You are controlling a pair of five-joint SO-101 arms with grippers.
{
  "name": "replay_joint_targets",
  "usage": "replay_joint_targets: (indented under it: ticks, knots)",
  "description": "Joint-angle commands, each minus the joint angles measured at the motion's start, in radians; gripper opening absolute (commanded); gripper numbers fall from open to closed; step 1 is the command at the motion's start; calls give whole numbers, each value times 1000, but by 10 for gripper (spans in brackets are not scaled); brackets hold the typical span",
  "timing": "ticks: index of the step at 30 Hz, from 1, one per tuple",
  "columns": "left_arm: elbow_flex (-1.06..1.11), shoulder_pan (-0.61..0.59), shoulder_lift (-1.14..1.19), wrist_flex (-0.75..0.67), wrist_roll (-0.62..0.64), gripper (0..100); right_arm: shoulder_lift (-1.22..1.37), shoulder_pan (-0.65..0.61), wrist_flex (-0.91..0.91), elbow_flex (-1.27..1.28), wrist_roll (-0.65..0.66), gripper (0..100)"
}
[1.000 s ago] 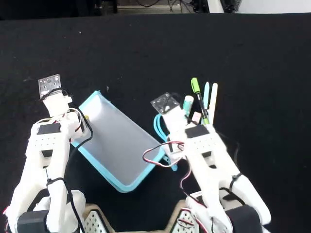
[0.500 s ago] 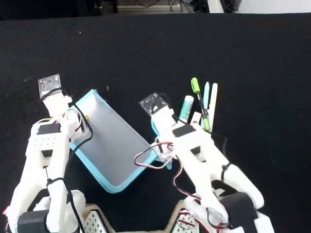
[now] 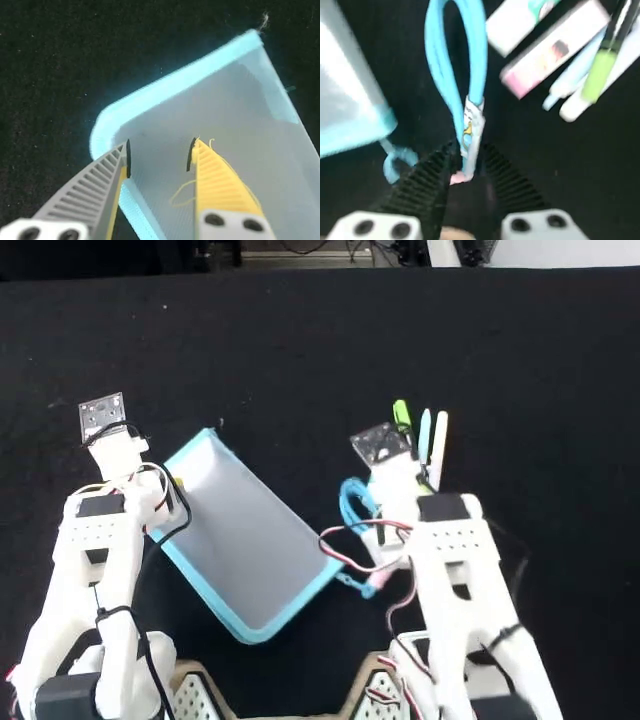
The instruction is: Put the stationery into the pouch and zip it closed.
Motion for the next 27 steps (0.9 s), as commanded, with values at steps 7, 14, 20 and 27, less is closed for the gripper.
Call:
replay_joint_targets:
  ticks: [7,14,20,27]
  knots:
    - [-64,1,-11,-2,5,213,-182,17,140,-74,272,216]
    - [-64,1,-11,-3,5,213,-306,-215,236,36,632,198]
    - [-64,1,-11,-3,5,213,-308,-336,66,209,551,200]
    - [-64,1,-11,-3,5,213,-309,-404,26,260,520,198]
